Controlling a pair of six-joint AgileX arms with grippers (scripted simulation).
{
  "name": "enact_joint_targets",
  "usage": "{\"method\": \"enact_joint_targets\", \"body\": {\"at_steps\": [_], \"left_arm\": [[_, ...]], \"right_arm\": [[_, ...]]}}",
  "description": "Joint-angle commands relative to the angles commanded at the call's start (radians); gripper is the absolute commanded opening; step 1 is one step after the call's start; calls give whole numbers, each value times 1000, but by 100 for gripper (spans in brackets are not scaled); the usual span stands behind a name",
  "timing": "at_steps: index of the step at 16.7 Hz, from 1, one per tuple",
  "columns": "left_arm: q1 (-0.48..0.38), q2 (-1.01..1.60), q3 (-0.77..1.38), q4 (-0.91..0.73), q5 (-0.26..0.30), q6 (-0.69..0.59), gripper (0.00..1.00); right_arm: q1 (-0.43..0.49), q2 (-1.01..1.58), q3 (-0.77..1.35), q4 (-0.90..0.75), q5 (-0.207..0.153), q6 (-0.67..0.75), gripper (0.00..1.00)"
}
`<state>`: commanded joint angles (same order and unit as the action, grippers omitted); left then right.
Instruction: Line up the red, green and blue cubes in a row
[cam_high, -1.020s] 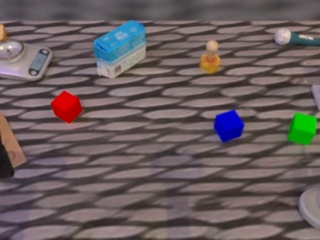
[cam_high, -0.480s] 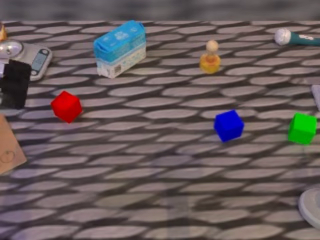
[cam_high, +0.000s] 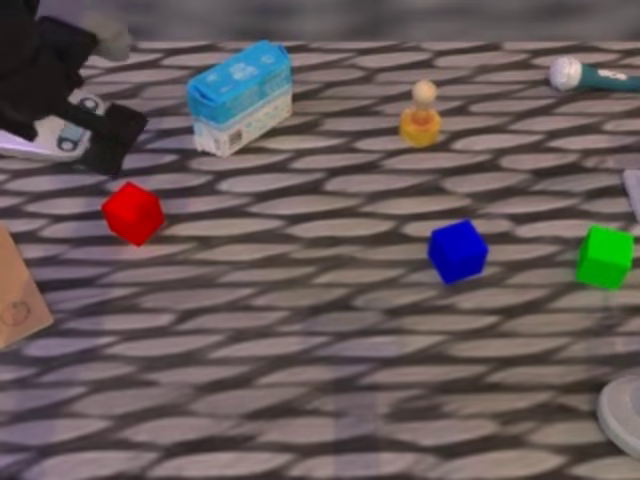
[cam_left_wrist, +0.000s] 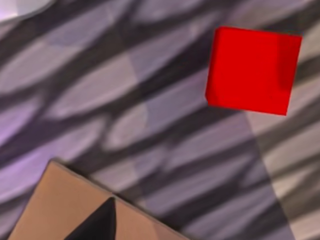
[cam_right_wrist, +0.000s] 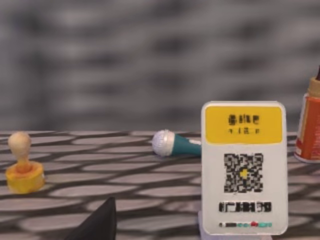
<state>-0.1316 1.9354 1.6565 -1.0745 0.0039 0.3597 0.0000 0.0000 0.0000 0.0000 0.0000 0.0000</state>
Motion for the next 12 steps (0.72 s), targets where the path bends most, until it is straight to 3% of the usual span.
{"method": "enact_joint_targets", "body": {"at_steps": [6, 12], "left_arm": [[-23, 336, 317, -178, 0, 64, 100], [-26, 377, 360, -200, 0, 73, 100]], "right_arm": [[0, 0, 0, 0, 0, 0, 100], [0, 0, 0, 0, 0, 0, 100]]}}
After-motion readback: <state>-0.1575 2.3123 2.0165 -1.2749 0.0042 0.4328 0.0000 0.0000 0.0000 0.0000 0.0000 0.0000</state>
